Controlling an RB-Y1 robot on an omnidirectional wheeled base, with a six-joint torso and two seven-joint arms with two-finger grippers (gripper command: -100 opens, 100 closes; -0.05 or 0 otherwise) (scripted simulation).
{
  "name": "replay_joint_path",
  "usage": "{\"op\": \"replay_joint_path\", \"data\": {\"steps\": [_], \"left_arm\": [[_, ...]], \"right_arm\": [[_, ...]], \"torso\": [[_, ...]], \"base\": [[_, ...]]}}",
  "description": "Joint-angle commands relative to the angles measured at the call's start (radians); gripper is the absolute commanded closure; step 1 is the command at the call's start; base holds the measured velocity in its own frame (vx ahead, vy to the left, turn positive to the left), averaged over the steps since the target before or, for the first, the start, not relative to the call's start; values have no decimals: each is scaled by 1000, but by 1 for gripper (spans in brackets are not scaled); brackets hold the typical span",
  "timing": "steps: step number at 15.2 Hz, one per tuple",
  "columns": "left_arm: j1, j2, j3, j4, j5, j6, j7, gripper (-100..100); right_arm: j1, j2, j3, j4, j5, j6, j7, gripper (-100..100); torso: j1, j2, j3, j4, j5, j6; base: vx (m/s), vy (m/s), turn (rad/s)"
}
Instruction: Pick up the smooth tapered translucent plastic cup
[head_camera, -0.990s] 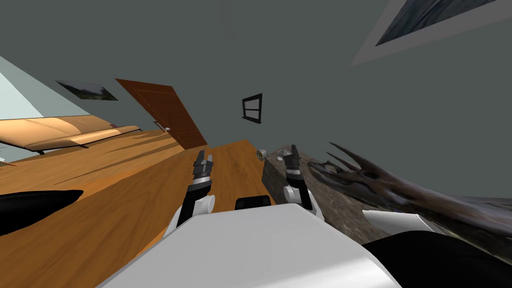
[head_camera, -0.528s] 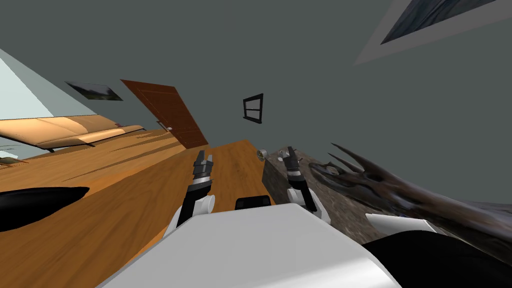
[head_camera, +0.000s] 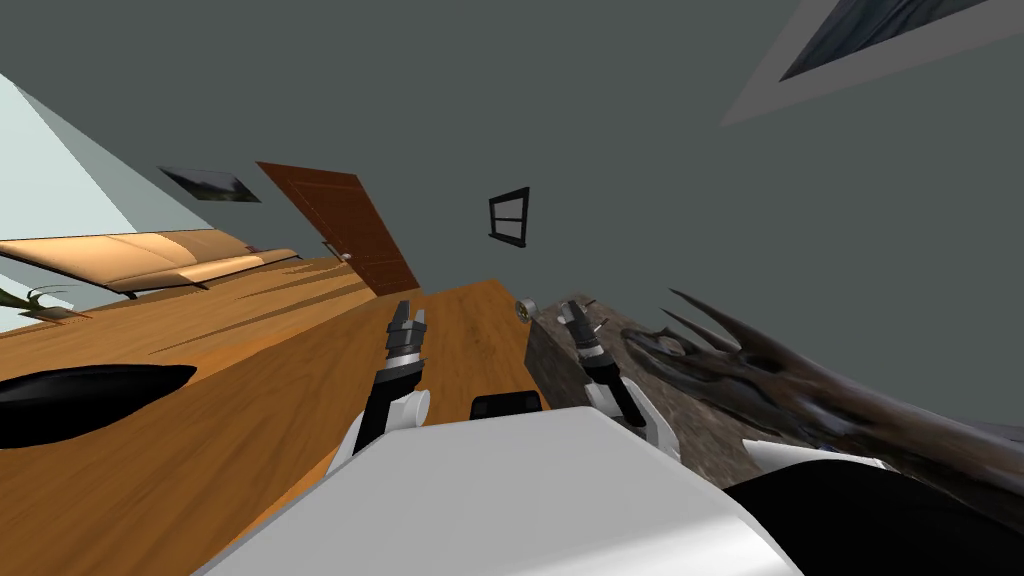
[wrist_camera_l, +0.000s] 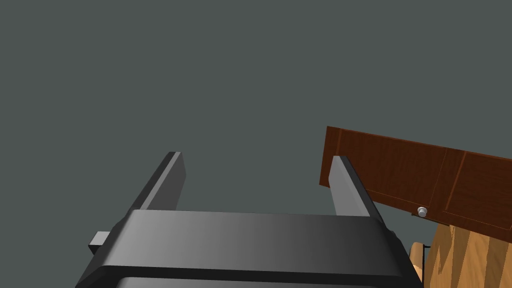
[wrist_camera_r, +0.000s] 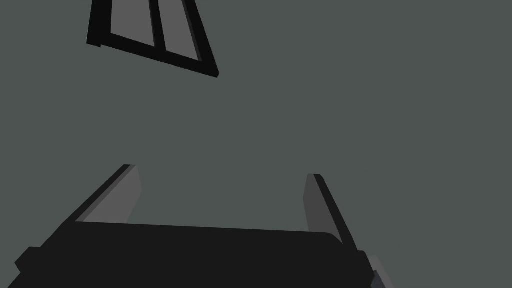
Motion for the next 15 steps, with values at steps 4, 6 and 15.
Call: {"op": "replay_joint_path", "data": {"steps": [4,6,15], "left_arm": [[0,0,0,0,0,0,0,0],[0,0,0,0,0,0,0,0],[0,0,0,0,0,0,0,0]], "right_arm": [[14,-106,1,26,23,-6,-5,-100],[23,-156,1,42,37,-11,-9,-100],[54,-339,1,96,84,-26,-22,-100]], "torso": [[0,0,0,0,0,0],[0,0,0,0,0,0],[0,0,0,0,0,0]], "base": [[11,-14,49],[11,-13,55],[11,-13,48]]}}
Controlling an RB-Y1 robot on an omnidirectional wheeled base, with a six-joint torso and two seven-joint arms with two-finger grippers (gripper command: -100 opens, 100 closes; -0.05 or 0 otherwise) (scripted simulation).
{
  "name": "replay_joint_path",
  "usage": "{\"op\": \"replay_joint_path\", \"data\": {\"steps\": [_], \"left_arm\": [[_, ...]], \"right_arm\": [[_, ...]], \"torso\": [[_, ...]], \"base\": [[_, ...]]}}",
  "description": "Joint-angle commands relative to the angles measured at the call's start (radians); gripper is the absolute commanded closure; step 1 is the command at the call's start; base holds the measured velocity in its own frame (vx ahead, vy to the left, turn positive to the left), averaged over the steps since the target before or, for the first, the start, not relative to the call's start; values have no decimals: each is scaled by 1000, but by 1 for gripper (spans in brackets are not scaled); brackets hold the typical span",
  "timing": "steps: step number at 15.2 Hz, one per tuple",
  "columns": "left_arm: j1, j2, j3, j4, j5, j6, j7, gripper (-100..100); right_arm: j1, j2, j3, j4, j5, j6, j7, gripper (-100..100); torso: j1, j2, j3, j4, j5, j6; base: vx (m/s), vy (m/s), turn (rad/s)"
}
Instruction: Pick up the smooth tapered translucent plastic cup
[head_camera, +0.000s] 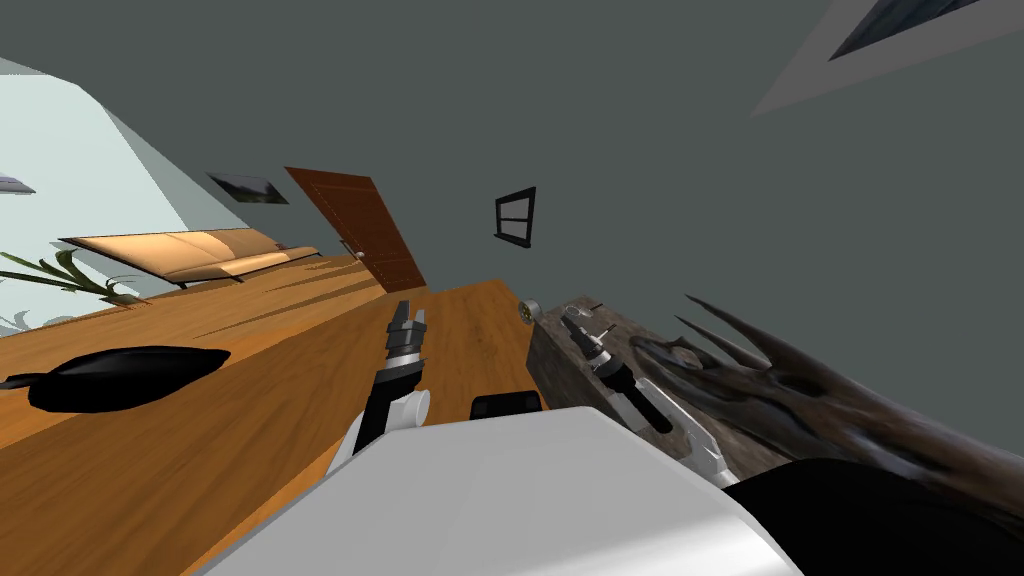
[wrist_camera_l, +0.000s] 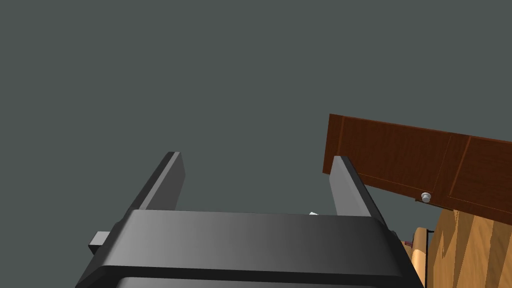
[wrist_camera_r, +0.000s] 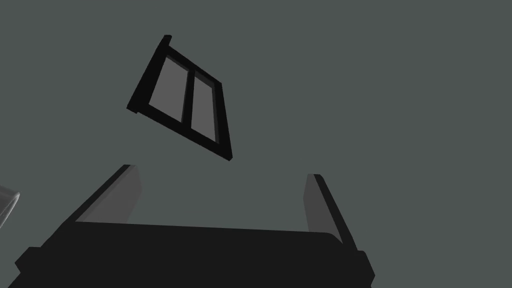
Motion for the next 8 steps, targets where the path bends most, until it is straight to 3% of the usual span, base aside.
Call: {"op": "replay_joint_path", "data": {"steps": [1,7,8], "left_arm": [[0,0,0,0,0,0,0,0],[0,0,0,0,0,0,0,0],[0,0,0,0,0,0,0,0]], "right_arm": [[4,-45,-3,8,4,-5,-4,-100],[26,-179,-4,47,37,-16,-13,-100],[26,-179,-4,47,37,-16,-13,-100]], "torso": [[0,0,0,0,0,0],[0,0,0,0,0,0],[0,0,0,0,0,0]], "base": [[8,-13,23],[12,-15,51],[5,-9,4]]}}
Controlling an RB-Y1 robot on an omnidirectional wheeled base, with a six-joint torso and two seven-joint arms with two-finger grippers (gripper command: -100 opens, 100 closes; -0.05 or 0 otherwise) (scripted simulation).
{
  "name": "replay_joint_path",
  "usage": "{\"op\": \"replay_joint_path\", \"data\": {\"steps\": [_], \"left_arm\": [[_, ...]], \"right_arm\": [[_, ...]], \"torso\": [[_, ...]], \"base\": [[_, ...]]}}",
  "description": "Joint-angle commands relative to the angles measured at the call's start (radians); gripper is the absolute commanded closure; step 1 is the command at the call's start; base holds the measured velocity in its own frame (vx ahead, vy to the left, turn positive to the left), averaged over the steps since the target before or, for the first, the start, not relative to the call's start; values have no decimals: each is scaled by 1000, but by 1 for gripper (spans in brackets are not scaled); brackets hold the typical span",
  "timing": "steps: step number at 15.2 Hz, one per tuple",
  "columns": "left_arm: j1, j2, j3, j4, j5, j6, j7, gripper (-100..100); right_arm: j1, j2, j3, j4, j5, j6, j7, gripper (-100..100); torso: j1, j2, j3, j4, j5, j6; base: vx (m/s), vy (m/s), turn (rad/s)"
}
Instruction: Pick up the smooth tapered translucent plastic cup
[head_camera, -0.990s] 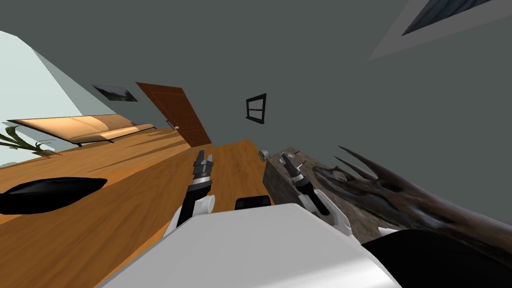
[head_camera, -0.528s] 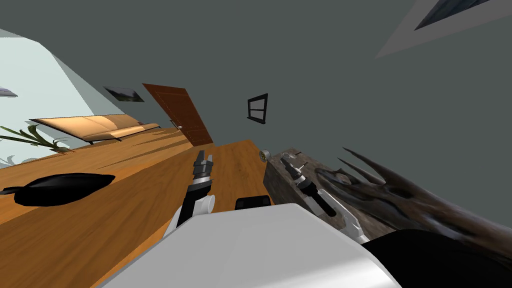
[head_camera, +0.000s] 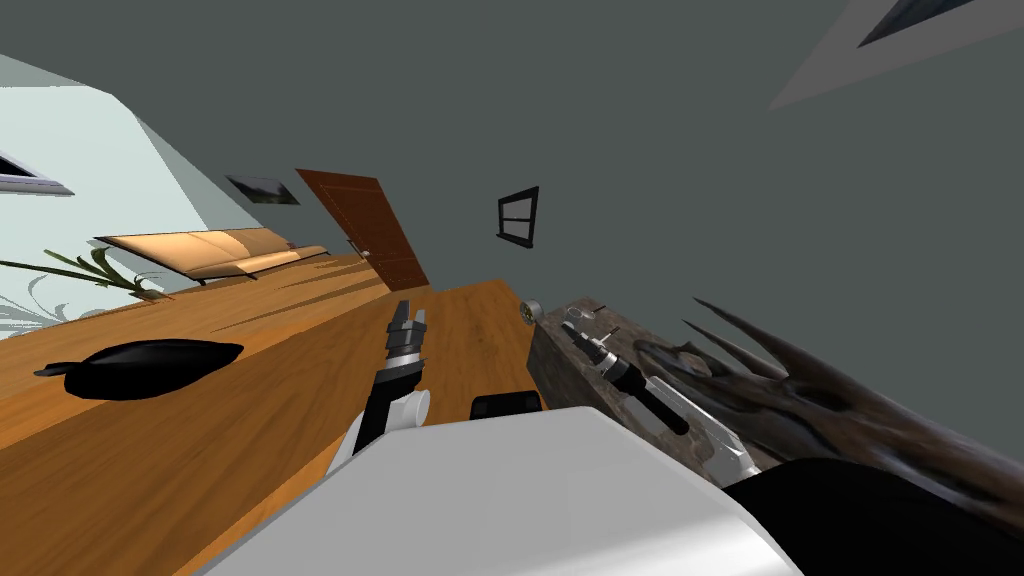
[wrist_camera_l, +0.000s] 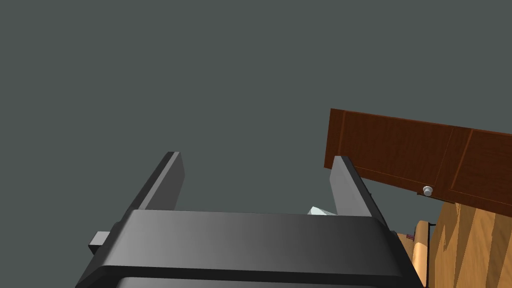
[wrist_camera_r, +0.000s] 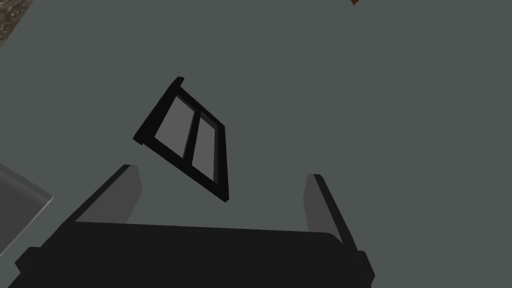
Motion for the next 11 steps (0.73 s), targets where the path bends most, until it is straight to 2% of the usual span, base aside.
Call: {"op": "replay_joint_path", "data": {"steps": [1,9,10,11], "left_arm": [[0,0,0,0,0,0,0,0],[0,0,0,0,0,0,0,0],[0,0,0,0,0,0,0,0],[0,0,0,0,0,0,0,0]], "right_arm": [[12,-50,-1,20,18,-5,-7,-100],[35,-221,-2,60,53,-18,-16,-100],[35,-221,-2,60,53,-18,-16,-100],[47,-258,-2,80,71,-24,-21,-100]], "torso": [[0,0,0,0,0,0],[0,-1,0,0,0,0],[0,-1,0,0,0,0],[0,0,0,0,0,0]], "base": [[9,-10,60],[12,-15,55],[5,-8,2],[9,-11,60]]}}
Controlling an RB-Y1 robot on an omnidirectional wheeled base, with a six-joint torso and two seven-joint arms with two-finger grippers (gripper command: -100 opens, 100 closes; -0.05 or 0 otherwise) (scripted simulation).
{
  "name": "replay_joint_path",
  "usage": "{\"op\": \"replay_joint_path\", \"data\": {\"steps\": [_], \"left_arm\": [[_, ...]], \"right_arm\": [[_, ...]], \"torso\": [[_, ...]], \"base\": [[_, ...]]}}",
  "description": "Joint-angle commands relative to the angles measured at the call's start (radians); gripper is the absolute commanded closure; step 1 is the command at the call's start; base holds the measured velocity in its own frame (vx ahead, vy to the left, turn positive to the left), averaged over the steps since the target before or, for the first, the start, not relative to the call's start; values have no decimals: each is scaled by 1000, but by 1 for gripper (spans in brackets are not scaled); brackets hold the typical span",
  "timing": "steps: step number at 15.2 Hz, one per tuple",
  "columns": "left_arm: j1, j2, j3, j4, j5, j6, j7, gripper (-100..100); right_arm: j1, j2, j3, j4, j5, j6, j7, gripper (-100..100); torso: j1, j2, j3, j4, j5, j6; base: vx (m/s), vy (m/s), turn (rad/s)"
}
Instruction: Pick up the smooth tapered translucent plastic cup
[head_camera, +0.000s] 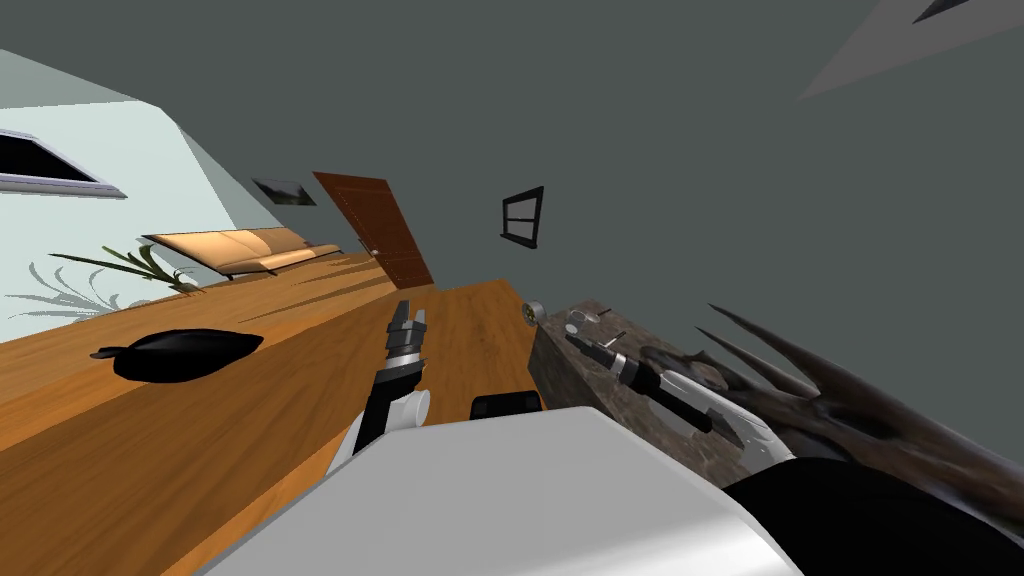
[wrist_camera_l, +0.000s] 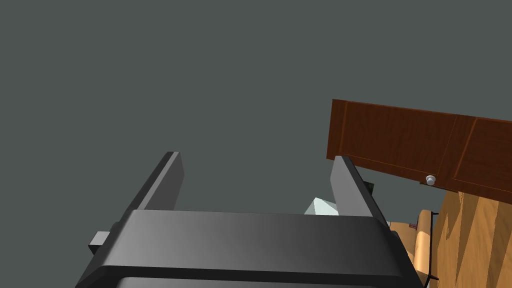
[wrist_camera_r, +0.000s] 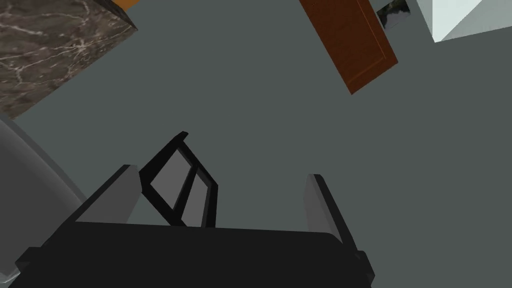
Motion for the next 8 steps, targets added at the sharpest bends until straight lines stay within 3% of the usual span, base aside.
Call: {"op": "replay_joint_path", "data": {"steps": [1,8], "left_arm": [[0,0,0,0,0,0,0,0],[0,0,0,0,0,0,0,0]], "right_arm": [[12,-50,-2,13,12,-7,-2,-100],[36,-198,-3,53,48,-20,-12,-100]], "torso": [[0,0,0,0,0,0],[0,0,0,0,0,0]], "base": [[11,-16,80],[12,-15,54]]}}
